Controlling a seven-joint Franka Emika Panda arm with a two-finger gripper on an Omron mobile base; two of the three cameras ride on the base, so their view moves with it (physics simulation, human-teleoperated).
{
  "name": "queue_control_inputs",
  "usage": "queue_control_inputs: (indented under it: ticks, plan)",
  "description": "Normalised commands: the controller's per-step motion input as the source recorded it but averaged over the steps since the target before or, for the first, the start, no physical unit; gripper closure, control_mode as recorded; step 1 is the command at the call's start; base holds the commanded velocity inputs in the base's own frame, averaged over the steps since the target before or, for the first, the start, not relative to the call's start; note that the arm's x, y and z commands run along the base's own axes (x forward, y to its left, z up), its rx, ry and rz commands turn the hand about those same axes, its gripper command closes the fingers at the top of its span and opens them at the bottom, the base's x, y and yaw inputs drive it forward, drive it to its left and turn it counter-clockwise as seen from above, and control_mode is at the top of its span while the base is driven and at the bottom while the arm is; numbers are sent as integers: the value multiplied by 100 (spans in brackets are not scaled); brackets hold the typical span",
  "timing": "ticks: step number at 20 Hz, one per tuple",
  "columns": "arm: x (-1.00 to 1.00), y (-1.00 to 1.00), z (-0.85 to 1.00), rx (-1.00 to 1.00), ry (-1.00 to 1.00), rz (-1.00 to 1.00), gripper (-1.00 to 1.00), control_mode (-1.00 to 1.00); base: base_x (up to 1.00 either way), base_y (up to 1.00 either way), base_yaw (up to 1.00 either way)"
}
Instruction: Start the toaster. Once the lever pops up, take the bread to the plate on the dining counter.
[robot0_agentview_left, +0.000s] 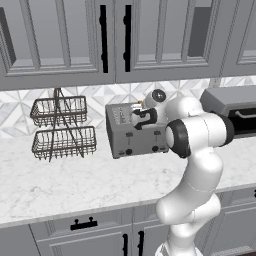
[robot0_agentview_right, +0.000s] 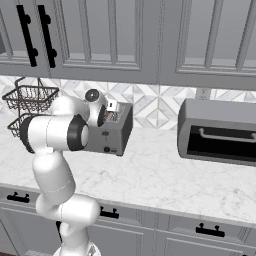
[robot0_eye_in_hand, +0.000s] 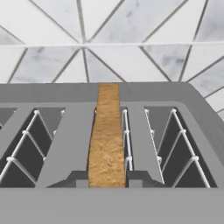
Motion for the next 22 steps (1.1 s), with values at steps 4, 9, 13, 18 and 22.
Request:
queue_control_inputs:
  ticks: [4, 9, 13, 18, 22]
  plan:
    - [-39, 0, 14, 0, -12, 0, 100, -100, 0, 0, 0]
    - [-47, 0, 27, 0, -18, 0, 100, -100, 0, 0, 0]
    - [-18, 0, 43, 0, -11, 0, 100, -100, 0, 0, 0]
    - [-3, 0, 65, 0, -3, 1, 100, -100, 0, 0, 0]
    - [-23, 0, 54, 0, 0, 0, 100, -100, 0, 0, 0]
